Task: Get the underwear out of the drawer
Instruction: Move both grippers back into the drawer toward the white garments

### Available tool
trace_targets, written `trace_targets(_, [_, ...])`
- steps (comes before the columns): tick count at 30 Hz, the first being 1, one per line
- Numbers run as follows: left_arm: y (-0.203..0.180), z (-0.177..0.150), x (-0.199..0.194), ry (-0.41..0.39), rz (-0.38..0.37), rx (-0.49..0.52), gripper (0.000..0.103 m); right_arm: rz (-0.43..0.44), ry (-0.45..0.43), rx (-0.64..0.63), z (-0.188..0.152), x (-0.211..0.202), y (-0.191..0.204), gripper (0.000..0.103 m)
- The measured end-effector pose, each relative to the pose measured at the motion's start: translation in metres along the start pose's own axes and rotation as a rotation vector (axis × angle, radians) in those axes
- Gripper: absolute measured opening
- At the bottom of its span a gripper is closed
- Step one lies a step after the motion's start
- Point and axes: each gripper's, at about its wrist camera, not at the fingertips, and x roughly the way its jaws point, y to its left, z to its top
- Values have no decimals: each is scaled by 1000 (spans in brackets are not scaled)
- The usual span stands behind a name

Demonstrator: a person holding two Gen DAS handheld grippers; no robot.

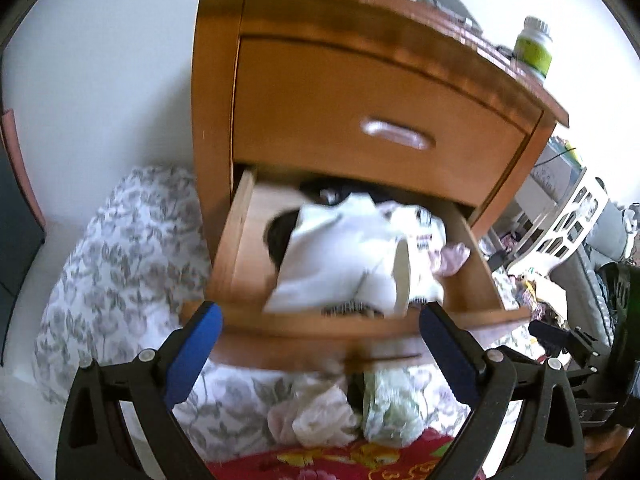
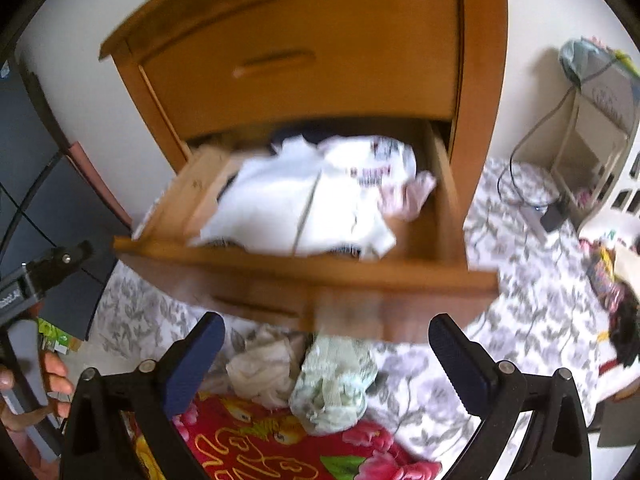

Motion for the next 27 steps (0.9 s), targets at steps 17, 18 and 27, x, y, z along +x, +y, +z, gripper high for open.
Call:
trace_targets(17, [-2, 56, 78, 160, 37, 37, 99, -30, 70, -59, 79, 43, -7, 103])
trace_targets(18, [-2, 57, 86, 184, 32, 38, 99, -31, 96, -57, 80, 52, -8, 103])
trace_targets(27, [-6, 67, 151, 374, 45, 49, 99, -53, 183, -38, 98, 88, -25, 103])
